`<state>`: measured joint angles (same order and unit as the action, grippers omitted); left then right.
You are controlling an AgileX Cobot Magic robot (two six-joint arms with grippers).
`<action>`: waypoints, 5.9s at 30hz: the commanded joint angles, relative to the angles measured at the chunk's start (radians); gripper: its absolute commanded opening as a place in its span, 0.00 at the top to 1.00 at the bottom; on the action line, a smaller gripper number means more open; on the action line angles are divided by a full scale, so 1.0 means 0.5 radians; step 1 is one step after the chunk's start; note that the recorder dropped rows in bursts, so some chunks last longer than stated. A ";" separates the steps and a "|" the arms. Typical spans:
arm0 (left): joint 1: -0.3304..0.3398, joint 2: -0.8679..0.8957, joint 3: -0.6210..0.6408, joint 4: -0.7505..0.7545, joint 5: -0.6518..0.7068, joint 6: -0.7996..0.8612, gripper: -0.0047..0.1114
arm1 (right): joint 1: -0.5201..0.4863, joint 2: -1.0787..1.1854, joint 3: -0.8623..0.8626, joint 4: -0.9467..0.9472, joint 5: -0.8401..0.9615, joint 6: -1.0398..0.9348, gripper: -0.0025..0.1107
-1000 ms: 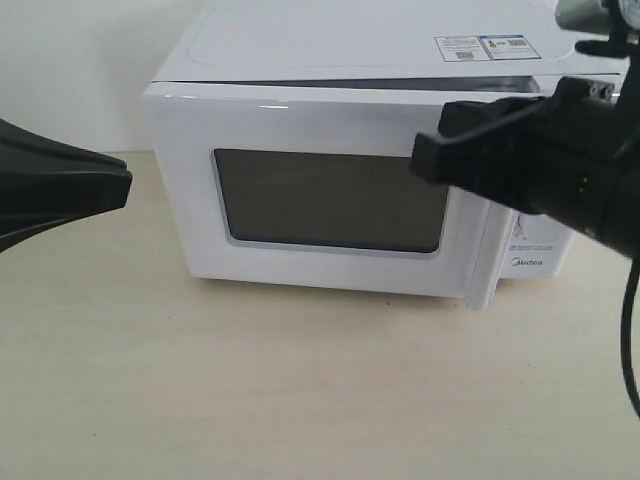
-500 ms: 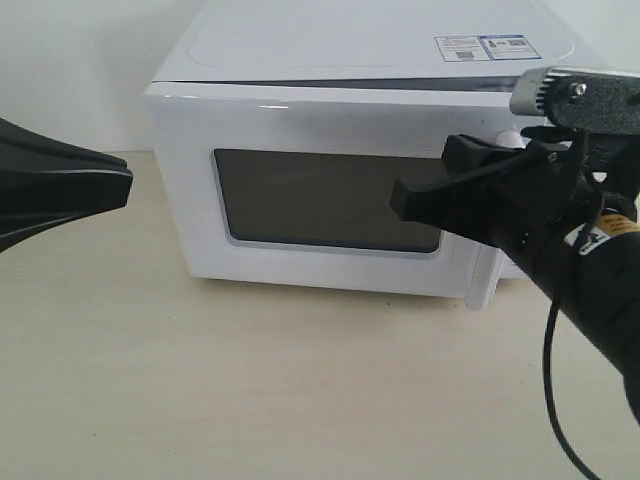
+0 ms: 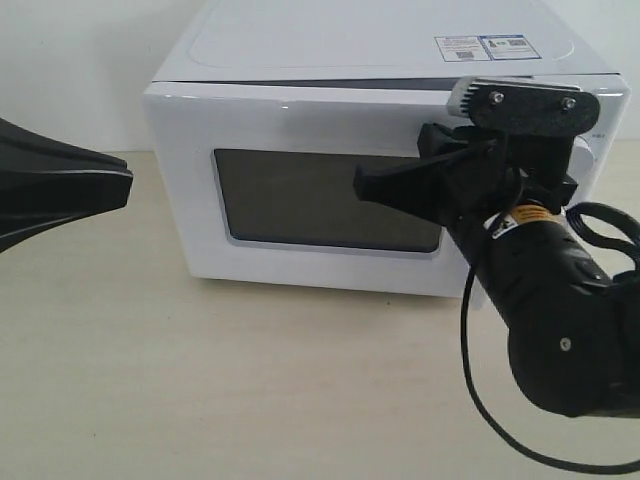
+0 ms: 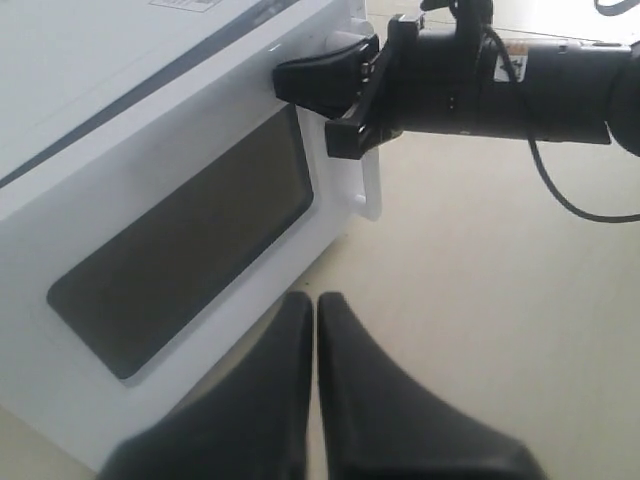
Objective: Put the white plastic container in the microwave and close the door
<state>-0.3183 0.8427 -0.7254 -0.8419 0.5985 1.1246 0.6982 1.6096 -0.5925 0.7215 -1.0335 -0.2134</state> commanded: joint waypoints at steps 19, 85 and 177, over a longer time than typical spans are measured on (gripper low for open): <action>-0.014 -0.006 0.010 -0.065 -0.008 -0.022 0.93 | -0.170 0.135 -0.221 0.259 0.014 -0.312 0.98; -0.048 -0.091 0.058 -0.025 0.015 -0.022 0.93 | -0.158 -1.242 0.325 0.659 0.841 -0.952 0.98; 0.475 -1.685 1.451 1.946 -0.571 -2.601 0.93 | -0.158 -1.242 0.325 0.663 0.833 -0.952 0.98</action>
<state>-0.0828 0.0036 -0.0035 0.1312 0.3113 -0.1790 0.6262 0.9923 -0.4353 1.0574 -0.6114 -0.6798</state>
